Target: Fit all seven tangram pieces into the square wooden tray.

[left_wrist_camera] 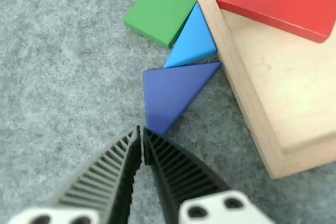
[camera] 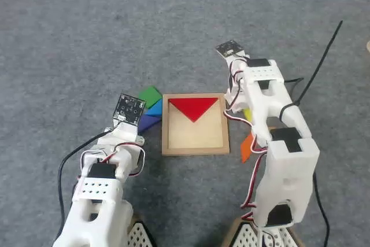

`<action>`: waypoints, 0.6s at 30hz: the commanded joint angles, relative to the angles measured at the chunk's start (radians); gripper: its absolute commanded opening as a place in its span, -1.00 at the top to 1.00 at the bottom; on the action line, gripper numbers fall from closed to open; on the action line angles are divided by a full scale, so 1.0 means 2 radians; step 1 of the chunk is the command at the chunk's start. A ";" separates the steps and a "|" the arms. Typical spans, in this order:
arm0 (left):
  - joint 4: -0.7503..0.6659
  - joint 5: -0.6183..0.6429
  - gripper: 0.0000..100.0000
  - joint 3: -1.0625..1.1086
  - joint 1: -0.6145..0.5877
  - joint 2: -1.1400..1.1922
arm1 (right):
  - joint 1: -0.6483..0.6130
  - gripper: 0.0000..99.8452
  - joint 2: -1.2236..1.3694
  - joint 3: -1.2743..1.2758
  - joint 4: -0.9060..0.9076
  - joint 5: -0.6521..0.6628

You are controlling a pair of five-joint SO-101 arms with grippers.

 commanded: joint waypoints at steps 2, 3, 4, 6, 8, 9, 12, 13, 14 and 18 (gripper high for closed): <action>-0.008 0.001 0.97 -0.021 0.000 0.001 | 0.016 0.17 0.003 -0.015 0.012 0.003; -0.008 0.001 0.97 -0.021 0.000 0.001 | 0.018 0.18 0.003 -0.015 0.012 0.005; -0.008 0.001 0.97 -0.021 0.000 0.001 | 0.018 0.19 0.003 -0.015 0.012 0.009; -0.008 0.001 0.97 -0.021 0.000 0.001 | 0.018 0.22 0.003 -0.015 0.013 0.011; -0.008 0.001 0.97 -0.021 0.000 0.001 | 0.016 0.25 0.003 -0.014 0.013 0.012; -0.008 0.001 0.97 -0.021 0.000 0.001 | 0.015 0.27 0.003 -0.015 0.016 0.012; -0.008 0.001 0.97 -0.021 0.000 0.001 | 0.015 0.38 0.004 -0.015 0.018 0.011; -0.008 0.001 0.97 -0.021 0.000 0.001 | 0.015 0.43 0.004 -0.015 0.018 0.011; -0.008 0.001 0.97 -0.021 0.000 0.001 | 0.015 0.46 0.004 -0.015 0.018 0.012; -0.008 0.001 0.97 -0.021 0.000 0.001 | 0.016 0.51 0.004 -0.015 0.018 0.009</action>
